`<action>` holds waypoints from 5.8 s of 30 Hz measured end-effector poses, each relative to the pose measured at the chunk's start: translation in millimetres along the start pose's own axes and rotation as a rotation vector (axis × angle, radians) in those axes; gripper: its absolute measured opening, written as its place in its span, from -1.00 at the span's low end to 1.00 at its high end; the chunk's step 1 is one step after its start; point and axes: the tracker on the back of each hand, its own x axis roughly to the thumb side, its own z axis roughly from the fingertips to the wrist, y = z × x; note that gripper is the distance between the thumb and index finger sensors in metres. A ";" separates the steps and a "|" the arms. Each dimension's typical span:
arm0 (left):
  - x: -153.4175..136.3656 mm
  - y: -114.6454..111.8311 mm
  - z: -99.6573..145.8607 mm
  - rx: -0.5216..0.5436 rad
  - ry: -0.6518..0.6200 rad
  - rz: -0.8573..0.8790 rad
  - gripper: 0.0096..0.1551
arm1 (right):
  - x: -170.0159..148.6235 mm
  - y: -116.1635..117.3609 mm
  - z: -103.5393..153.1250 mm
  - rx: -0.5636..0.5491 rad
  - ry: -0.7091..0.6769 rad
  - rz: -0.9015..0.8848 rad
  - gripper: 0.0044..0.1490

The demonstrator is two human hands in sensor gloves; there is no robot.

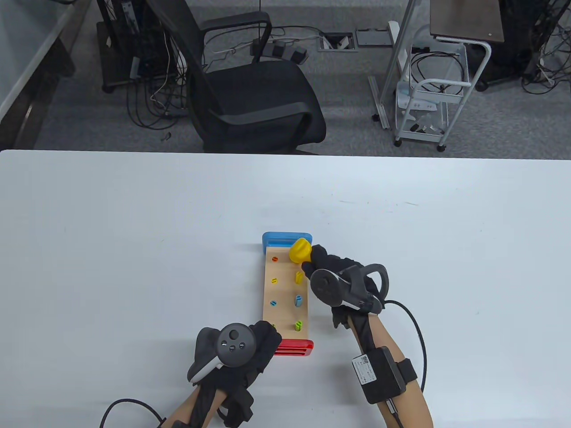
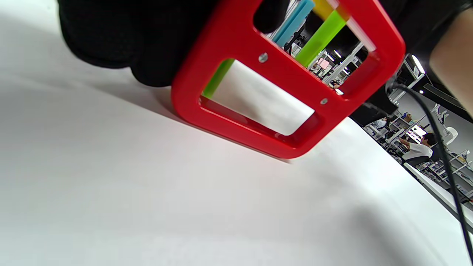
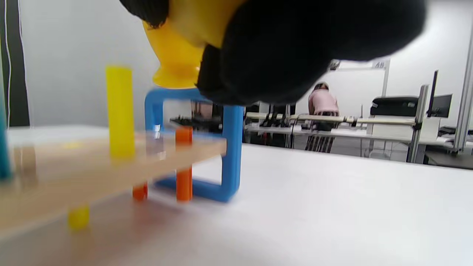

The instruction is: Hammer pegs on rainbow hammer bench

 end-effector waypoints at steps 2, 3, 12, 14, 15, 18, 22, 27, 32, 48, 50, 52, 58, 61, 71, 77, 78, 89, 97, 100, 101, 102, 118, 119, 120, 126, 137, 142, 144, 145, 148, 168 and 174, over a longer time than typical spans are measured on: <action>0.1 0.1 0.0 0.001 0.000 0.000 -0.24 | -2.3 -13.0 1.6 -0.153 -0.002 -0.060 -0.22; 0.0 0.2 -0.1 -0.002 0.000 0.000 -0.24 | -3.5 -16.8 3.4 -0.192 0.010 -0.086 -0.22; 0.2 0.4 -0.1 -0.002 0.000 -0.003 -0.23 | -0.6 22.9 -10.6 0.177 -0.034 0.041 -0.23; 0.0 0.6 -0.3 -0.003 -0.001 0.000 -0.24 | -2.2 8.3 -6.8 0.136 -0.006 0.089 -0.22; 0.1 0.6 -0.4 -0.005 0.000 0.000 -0.23 | -4.2 -3.2 -4.6 -0.037 -0.016 0.071 -0.22; -0.1 0.6 -0.4 -0.005 -0.001 -0.001 -0.24 | -10.0 -21.9 0.1 -0.204 0.010 -0.103 -0.22; -0.2 0.6 -0.5 -0.003 -0.001 0.000 -0.24 | -11.6 -4.7 -0.9 -0.161 -0.013 -0.071 -0.22; -0.1 0.9 -0.4 -0.006 -0.002 -0.001 -0.23 | -1.8 34.4 -2.2 0.122 -0.028 0.056 -0.22; -0.3 0.9 -0.5 -0.007 -0.002 0.000 -0.23 | -6.4 1.5 -3.7 -0.106 -0.035 0.048 -0.22; -0.6 1.8 -0.4 -0.017 -0.001 -0.002 -0.23 | -1.8 17.9 -3.8 0.057 -0.008 0.072 -0.21; -0.6 1.8 -0.4 -0.021 -0.001 0.000 -0.23 | -2.2 6.8 -1.2 0.069 -0.003 -0.004 -0.20; -0.7 1.7 -0.4 -0.021 -0.002 0.002 -0.23 | 0.8 -0.3 1.8 0.132 0.000 0.000 -0.20; -0.9 1.7 -0.4 -0.021 -0.004 0.003 -0.23 | 14.4 -25.5 17.2 0.049 -0.078 0.022 -0.20; -1.1 1.4 -0.4 -0.017 -0.006 0.004 -0.23 | 16.2 -34.8 19.8 -0.076 -0.091 -0.025 -0.20; -1.2 1.5 -0.3 -0.015 -0.006 0.002 -0.23 | 26.7 -17.9 18.1 0.069 -0.105 0.111 -0.20; -1.4 1.6 -0.3 -0.015 -0.006 0.004 -0.23 | 20.8 -32.0 27.7 -0.114 -0.082 -0.017 -0.21; -1.4 1.5 -0.3 -0.014 -0.006 0.004 -0.23 | 21.2 -24.7 26.2 -0.043 -0.090 0.026 -0.21; -1.5 1.4 -0.2 -0.014 -0.007 0.004 -0.23 | 16.8 -31.5 24.1 -0.099 -0.068 0.016 -0.20; -1.3 1.4 -0.4 -0.015 -0.007 0.003 -0.23 | 19.4 5.4 29.3 0.070 -0.103 0.113 -0.19; -1.6 1.4 -0.2 -0.015 -0.007 0.004 -0.23 | 23.4 2.9 25.0 0.146 -0.065 0.081 -0.20; -1.4 1.3 -0.2 -0.014 -0.007 0.003 -0.23 | 24.6 0.5 23.5 0.115 -0.081 0.073 -0.20; -1.3 1.4 -0.1 -0.014 -0.007 0.001 -0.23 | 26.1 -3.6 19.4 0.111 -0.105 0.080 -0.20; -1.4 1.6 -0.3 -0.016 -0.007 0.000 -0.23 | 22.6 -14.2 33.7 0.053 -0.075 0.124 -0.19; -1.6 1.7 -0.3 -0.017 -0.007 0.002 -0.23 | 21.8 -20.8 34.7 -0.032 -0.073 0.094 -0.20; -1.5 1.7 -0.3 -0.017 -0.007 0.002 -0.23 | 20.0 -29.3 37.1 -0.145 -0.058 0.028 -0.19; -1.3 1.6 -0.4 -0.017 -0.007 0.000 -0.22 | 24.6 -5.1 40.4 0.255 -0.009 0.272 -0.19; -1.6 1.4 -0.3 -0.016 -0.008 0.000 -0.22 | 22.2 -35.9 36.8 -0.169 -0.033 0.002 -0.19; -1.6 1.2 -0.2 -0.015 -0.009 0.001 -0.22 | 21.5 1.6 33.2 0.281 0.008 0.236 -0.19; -1.5 1.2 -0.1 -0.013 -0.009 -0.001 -0.22 | 20.6 -1.1 36.6 0.004 -0.083 0.089 -0.21; -1.7 1.1 -0.1 -0.014 -0.009 -0.003 -0.22 | 20.6 1.7 34.6 0.120 -0.054 0.089 -0.20; -1.6 1.2 -0.1 -0.016 -0.009 0.001 -0.22 | 17.3 0.4 36.8 0.109 -0.051 0.106 -0.20; -1.6 1.5 0.0 -0.015 -0.010 0.002 -0.22 | 20.0 -4.3 34.7 0.133 -0.054 0.170 -0.20; -1.6 1.5 0.1 -0.014 -0.010 0.001 -0.22 | 16.4 -18.5 39.7 -0.178 -0.051 -0.016 -0.20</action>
